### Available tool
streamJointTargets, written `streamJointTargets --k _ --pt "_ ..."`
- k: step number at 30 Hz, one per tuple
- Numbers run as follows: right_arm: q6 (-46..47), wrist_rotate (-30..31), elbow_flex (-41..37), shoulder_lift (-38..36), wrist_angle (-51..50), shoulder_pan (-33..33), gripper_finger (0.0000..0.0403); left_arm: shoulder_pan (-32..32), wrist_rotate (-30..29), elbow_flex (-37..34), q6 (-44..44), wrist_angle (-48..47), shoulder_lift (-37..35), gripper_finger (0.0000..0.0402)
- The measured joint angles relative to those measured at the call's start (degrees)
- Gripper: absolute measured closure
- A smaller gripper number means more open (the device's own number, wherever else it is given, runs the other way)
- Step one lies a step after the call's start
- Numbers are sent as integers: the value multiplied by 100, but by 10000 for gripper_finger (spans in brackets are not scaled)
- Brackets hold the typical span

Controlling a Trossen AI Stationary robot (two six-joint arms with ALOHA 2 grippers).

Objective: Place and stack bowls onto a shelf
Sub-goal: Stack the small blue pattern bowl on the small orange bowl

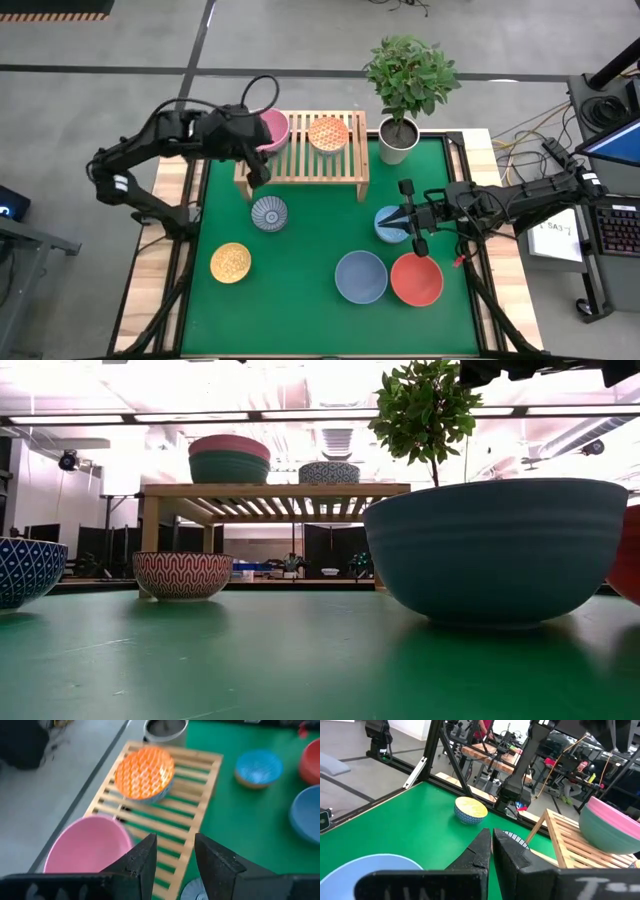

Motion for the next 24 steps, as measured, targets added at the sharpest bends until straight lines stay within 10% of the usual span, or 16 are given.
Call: streamJointTargets --k 24 --pt "-66 -4 0 2 48 0 394 21 -1024 -3743 395 3912 -1893 286"
